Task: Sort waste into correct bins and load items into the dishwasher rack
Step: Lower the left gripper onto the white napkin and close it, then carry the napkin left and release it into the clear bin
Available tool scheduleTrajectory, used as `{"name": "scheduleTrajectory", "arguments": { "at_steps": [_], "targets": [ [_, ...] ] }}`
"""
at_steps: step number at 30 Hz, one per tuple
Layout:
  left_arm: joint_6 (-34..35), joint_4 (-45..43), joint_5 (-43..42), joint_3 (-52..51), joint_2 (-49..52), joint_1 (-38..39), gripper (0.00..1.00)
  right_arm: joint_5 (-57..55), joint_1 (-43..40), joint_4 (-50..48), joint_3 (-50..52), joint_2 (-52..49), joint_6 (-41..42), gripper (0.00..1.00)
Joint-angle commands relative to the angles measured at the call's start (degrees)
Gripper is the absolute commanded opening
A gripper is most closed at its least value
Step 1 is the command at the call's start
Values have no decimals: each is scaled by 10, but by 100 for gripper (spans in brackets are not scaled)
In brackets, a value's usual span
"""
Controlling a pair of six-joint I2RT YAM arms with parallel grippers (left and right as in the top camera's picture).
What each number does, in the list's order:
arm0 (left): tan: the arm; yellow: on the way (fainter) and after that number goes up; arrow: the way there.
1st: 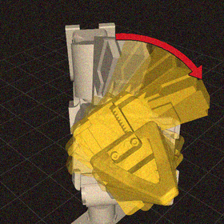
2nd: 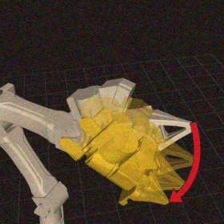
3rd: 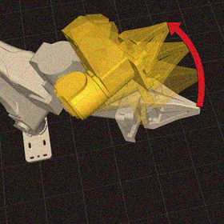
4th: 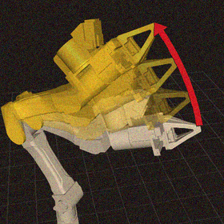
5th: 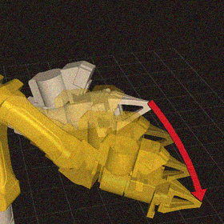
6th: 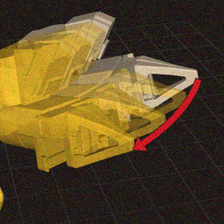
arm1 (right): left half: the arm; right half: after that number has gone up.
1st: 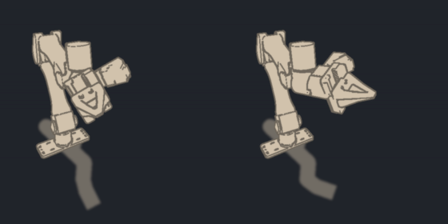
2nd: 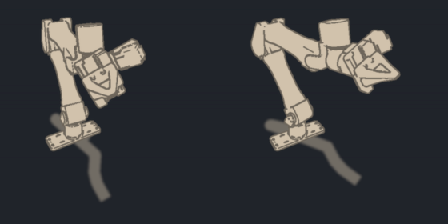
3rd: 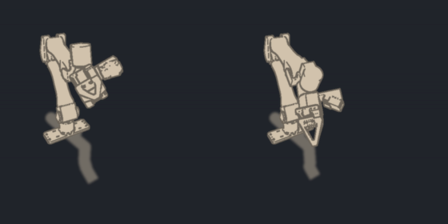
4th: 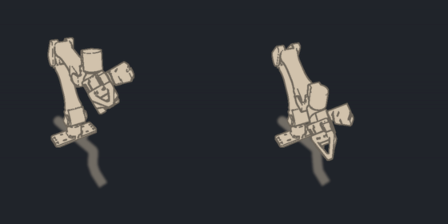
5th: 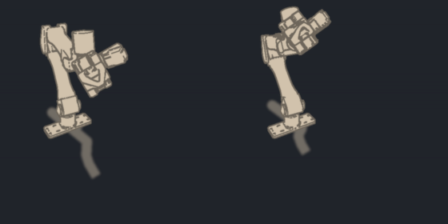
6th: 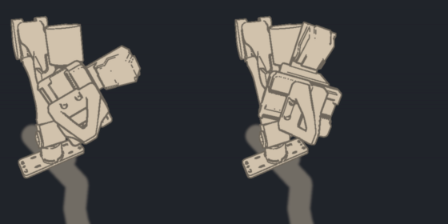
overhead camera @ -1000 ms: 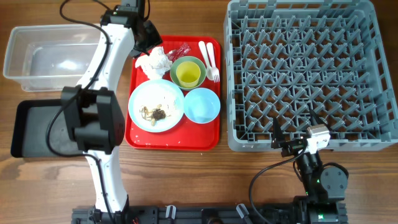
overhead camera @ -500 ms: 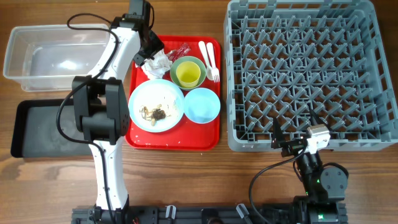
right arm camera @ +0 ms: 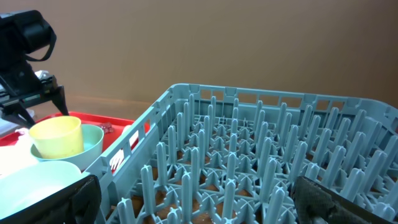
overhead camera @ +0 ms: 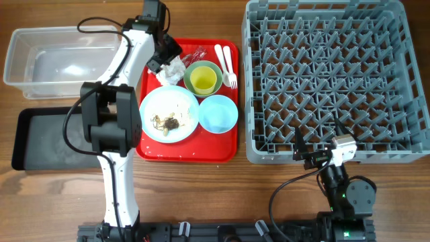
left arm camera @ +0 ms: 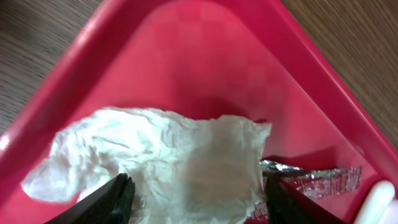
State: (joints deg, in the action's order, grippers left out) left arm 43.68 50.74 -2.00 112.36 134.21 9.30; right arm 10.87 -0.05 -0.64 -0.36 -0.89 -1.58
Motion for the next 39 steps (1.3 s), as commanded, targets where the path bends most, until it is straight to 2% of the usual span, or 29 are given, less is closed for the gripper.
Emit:
{"name": "scheduleTrajectory", "arguments": {
  "at_steps": [1, 5, 8, 11, 12, 31, 35, 39],
  "targets": [
    [5, 2, -9, -8, 10, 6, 67, -6, -2, -1, 1, 2, 2, 100],
    [5, 3, -7, -8, 10, 6, 52, -6, -2, -1, 1, 2, 2, 100],
    [5, 3, -2, -8, 10, 6, 37, -6, -2, -1, 1, 2, 2, 100],
    [5, 3, 6, -7, 9, 6, 10, -6, -2, -1, 1, 2, 2, 100],
    [5, 3, 5, -6, 7, 5, 4, -6, -2, -1, 1, 2, 2, 100],
    [5, 43, 18, -5, -196, -41, 4, -6, -2, -1, 1, 2, 2, 100],
    [5, 55, 79, -5, -223, -81, 4, -6, -2, -1, 1, 2, 2, 100],
    [11, 56, 92, -6, -227, -143, 4, -6, -2, -1, 1, 2, 2, 100]
  ]
}}
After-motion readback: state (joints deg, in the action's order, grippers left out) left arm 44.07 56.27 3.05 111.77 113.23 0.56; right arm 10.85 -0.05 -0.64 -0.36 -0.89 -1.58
